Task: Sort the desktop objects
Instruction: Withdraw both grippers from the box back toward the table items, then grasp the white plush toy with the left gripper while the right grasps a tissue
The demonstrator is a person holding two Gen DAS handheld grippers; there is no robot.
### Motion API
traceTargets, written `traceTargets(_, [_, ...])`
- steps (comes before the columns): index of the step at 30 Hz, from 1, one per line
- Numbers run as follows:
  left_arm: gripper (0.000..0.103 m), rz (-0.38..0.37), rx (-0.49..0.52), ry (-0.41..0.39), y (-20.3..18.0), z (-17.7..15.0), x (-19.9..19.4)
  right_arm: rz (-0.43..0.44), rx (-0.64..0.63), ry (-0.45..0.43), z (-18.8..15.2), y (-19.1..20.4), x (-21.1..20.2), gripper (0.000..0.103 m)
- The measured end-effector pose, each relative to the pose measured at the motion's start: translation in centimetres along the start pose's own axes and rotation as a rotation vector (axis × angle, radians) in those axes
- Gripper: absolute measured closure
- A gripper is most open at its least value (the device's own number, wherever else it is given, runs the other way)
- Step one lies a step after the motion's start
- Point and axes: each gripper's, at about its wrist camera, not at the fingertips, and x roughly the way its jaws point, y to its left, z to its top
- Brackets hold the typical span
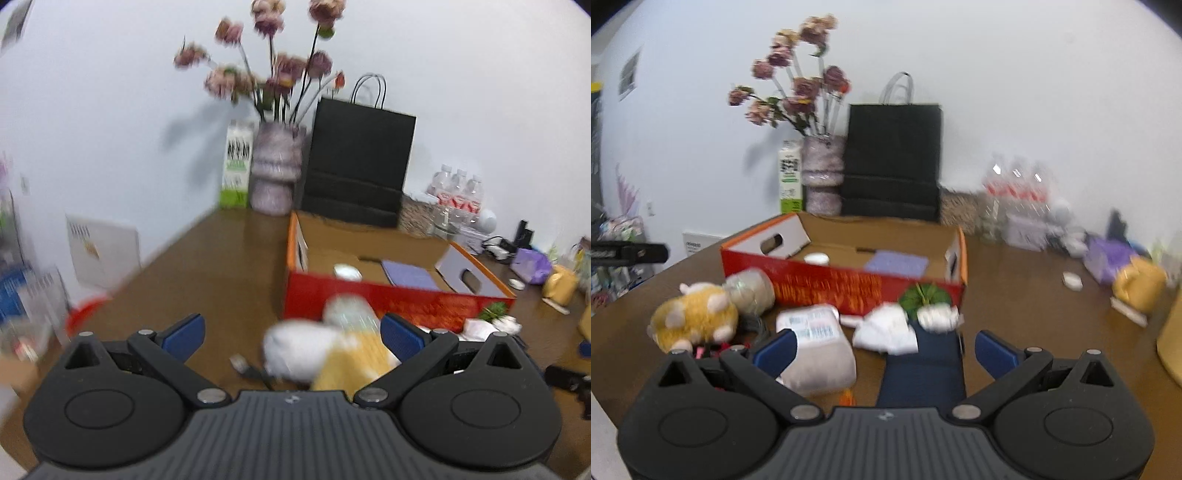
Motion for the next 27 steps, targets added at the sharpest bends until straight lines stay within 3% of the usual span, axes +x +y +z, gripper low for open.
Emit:
traceTargets(1, [0.0, -0.023, 0.016, 0.024, 0.0, -0.3, 0.3, -0.001, 0.023, 0.008, -0.6, -0.1, -0.1, 0.0])
traceTargets(4, [0.0, 0.02, 0.061, 0.04, -0.3, -0.5, 0.9, -0.002, 0.038, 0.04, -1.7, -0.4, 0.1, 0.0])
traceTargets(7, [0.0, 0.007, 0.055, 0.041, -0.4, -0.6, 1.2, -0.027, 0.045, 0.045, -2.2, -0.7, 0.3, 0.0])
traceTargets(22, [0.0, -0.004, 0.134, 0.095, -2.5, -1.4, 3.7, -0.067, 0.095, 0.063, -2.3, -2.6, 2.9, 0.0])
traceTargets(27, [0.008, -0.023, 0.144, 0.13, -2.9, -1.5, 5.0, -0.077, 0.084, 0.054, -1.7, -3.0, 3.9, 0.0])
